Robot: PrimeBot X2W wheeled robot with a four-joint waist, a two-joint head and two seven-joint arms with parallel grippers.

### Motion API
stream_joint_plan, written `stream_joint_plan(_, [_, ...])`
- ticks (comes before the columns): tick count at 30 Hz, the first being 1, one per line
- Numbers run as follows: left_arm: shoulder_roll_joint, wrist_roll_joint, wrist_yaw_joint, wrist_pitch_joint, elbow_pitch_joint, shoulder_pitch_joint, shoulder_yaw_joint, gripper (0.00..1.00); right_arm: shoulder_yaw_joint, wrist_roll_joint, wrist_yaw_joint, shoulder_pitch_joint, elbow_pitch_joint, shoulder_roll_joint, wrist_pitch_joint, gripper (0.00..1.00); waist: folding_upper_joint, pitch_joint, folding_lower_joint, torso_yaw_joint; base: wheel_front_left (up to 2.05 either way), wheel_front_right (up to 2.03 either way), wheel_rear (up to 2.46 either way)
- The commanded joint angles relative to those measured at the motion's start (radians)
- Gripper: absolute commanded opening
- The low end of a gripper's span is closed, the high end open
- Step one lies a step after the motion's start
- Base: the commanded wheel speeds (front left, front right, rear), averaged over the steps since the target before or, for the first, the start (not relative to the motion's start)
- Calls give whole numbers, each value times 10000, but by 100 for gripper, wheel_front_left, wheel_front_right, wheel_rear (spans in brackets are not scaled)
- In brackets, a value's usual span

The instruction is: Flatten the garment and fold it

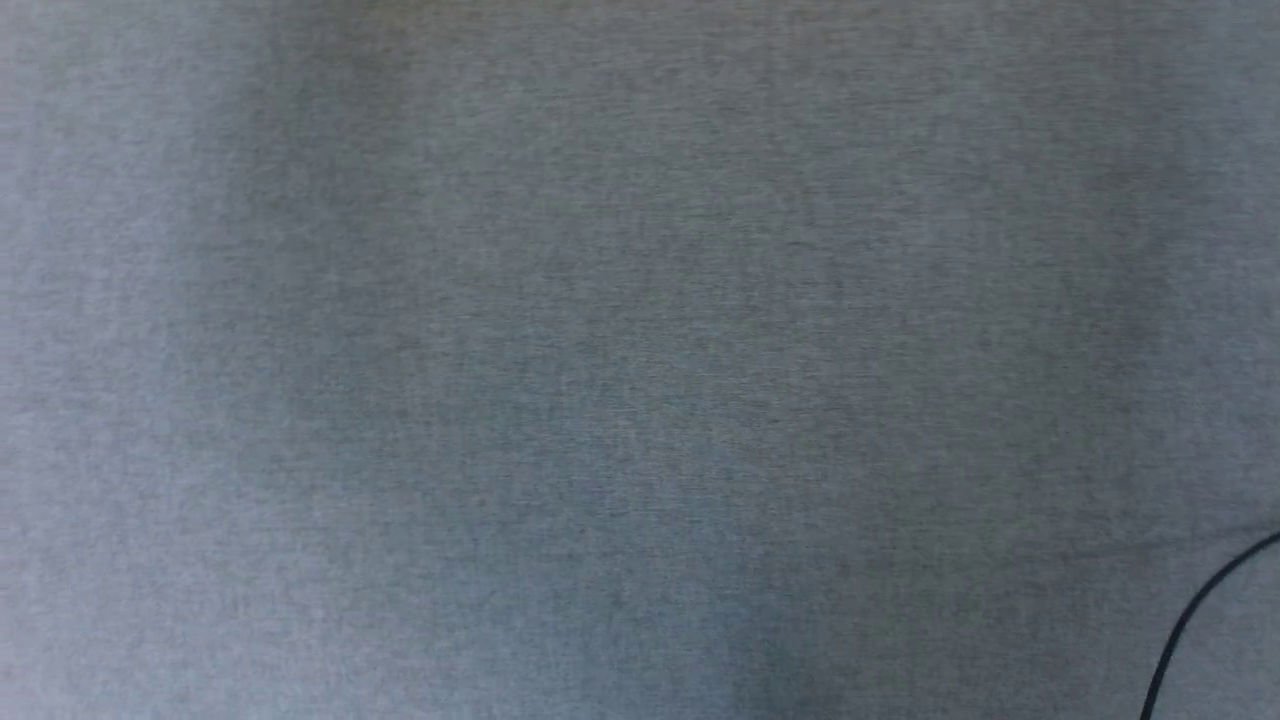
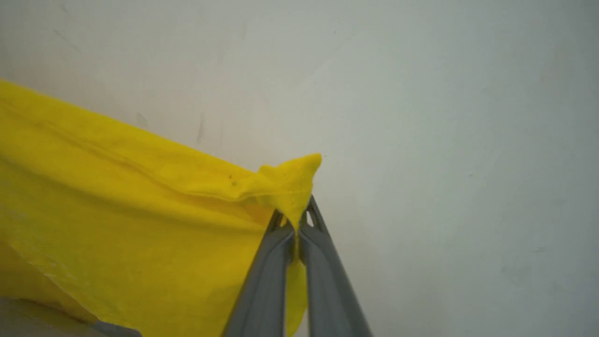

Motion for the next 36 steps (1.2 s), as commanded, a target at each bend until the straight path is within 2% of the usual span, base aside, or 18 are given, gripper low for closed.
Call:
stream_joint_plan(1, [-87, -55, 13, -46, -85, 615, 49, 0, 168, 76, -21, 536, 161, 147, -235, 0, 0, -119, -1, 139, 0, 0, 0])
stream_joint_plan(9, [-390, -94, 126, -60, -1362, 4830, 145, 0, 1453, 266, -21, 3318, 247, 379, -1225, 0, 0, -1336, -1, 404, 0, 0, 0])
stream_joint_plan(14, [-84, -510, 228, 254, -1895, 7664, -3, 0, 2419, 493, -21, 5231, -245, 195, -1484, 0, 0, -2425, -1, 519, 0, 0, 0])
stream_joint_plan(15, [-84, -510, 228, 254, -1895, 7664, -3, 0, 2419, 493, -21, 5231, -245, 195, -1484, 0, 0, -2425, -1, 519, 0, 0, 0])
stream_joint_plan(20, [758, -990, 315, 1514, -2661, 10198, -162, 0, 3461, 558, -21, 6787, -965, -280, -1411, 0, 0, -3436, -1, 606, 0, 0, 0])
stream_joint_plan(25, [1704, -1657, 408, 3244, -3674, 12583, -428, 0, 4095, 1064, -21, 8095, -1670, -843, -823, 0, 0, -4218, -1, 736, 0, 0, 0])
stream_joint_plan(27, [2143, -2074, 495, 4047, -4292, 13775, -570, 0, 4267, 1350, -21, 8817, -1946, -1285, -353, 0, 0, -4602, -1, 815, 0, 0, 0])
stream_joint_plan(31, [2424, -2614, 680, 4720, -4790, 14815, -617, 0, 4241, 1737, -21, 9503, -2142, -1682, 179, 0, 0, -4914, -1, 837, 0, 0, 0])
stream_joint_plan(36, [2461, -4023, 906, 5673, -5599, 16127, -543, 0, 3946, 1709, -21, 10602, -2334, -2385, 797, 0, 0, -5405, -1, 901, 0, 0, 0])
